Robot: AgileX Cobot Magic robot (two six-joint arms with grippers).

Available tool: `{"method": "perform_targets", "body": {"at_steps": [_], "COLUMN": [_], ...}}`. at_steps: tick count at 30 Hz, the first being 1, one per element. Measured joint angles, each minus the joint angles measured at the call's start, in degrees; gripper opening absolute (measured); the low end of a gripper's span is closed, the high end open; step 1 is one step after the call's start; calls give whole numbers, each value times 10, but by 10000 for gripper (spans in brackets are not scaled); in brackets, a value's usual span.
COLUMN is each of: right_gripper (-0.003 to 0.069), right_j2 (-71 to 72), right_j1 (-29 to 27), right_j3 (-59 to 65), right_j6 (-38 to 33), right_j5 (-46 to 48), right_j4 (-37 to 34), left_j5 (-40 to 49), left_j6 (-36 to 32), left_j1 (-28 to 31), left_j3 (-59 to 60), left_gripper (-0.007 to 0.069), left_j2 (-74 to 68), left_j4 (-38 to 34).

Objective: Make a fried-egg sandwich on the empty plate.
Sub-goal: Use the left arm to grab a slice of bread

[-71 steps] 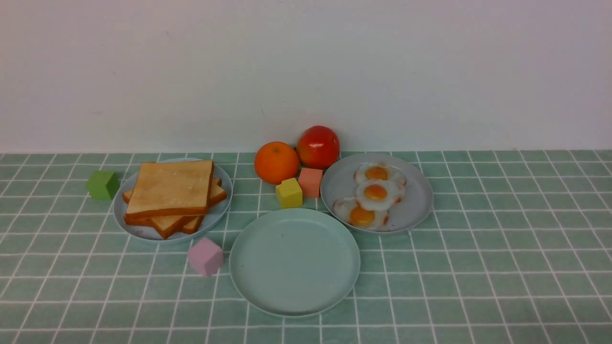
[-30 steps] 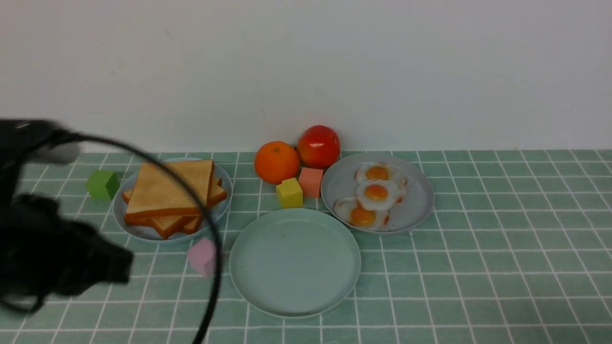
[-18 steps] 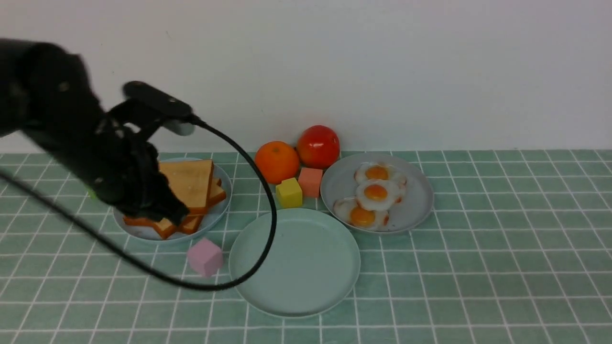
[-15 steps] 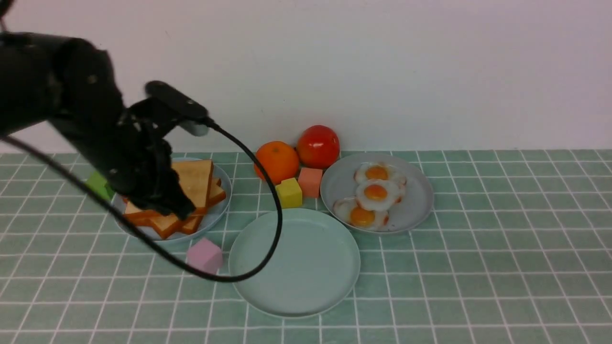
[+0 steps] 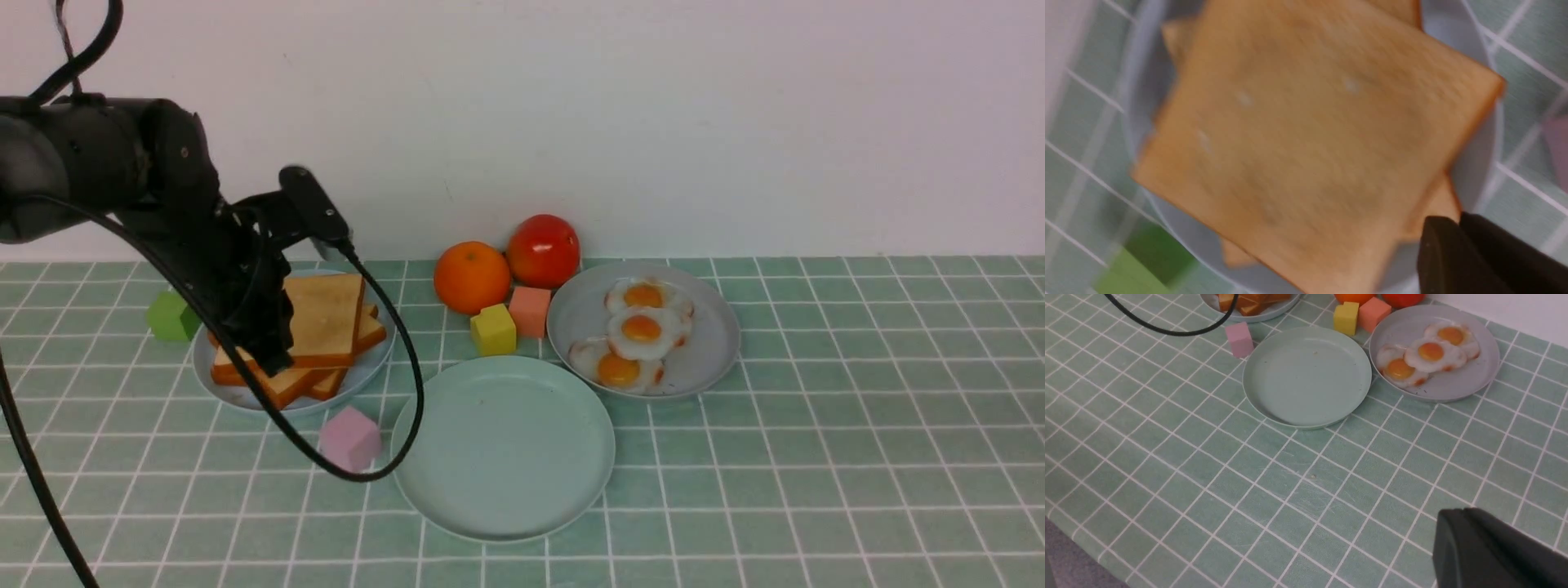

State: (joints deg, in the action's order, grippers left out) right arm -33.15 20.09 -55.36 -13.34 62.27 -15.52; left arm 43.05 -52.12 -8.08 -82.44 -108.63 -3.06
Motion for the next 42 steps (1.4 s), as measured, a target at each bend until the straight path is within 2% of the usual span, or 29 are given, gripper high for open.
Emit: {"method": "perform_targets", "body": {"at_steps": [1, 4, 7, 11, 15, 22, 30, 35, 39, 42], "right_gripper": [1, 1, 3, 3, 6, 5, 5, 8, 11, 11], "right_j2": [0, 0, 0, 0, 0, 0, 0, 0, 0, 0], "right_j1": [0, 0, 0, 0, 0, 0, 0, 0, 0, 0], "right_j3": [0, 0, 0, 0, 0, 0, 0, 0, 0, 0], "right_j6": [0, 0, 0, 0, 0, 0, 0, 0, 0, 0], "right_j5": [0, 0, 0, 0, 0, 0, -3, -3, -3, -3], "right_j4": [0, 1, -2, -9, -16, -19, -42, -55, -57, -57], "left_j5": [-7, -35, -30, -16, -32, -65, -62, -49, -18, 11], "left_j6": [-3, -31, -64, -115, -147, -149, -149, -149, -131, -89], "left_j1": [0, 0, 0, 0, 0, 0, 0, 0, 0, -5], "left_j3": [0, -1, -2, -2, -2, -4, -9, -9, -4, -3], "left_gripper": [130, 278, 373, 417, 422, 379, 177, 148, 87, 69], "left_j2": [0, -2, -13, -29, -43, -64, -69, -55, -15, 38], "left_j4": [-1, -3, -3, -3, -1, 15, 18, 18, 12, -14]}}
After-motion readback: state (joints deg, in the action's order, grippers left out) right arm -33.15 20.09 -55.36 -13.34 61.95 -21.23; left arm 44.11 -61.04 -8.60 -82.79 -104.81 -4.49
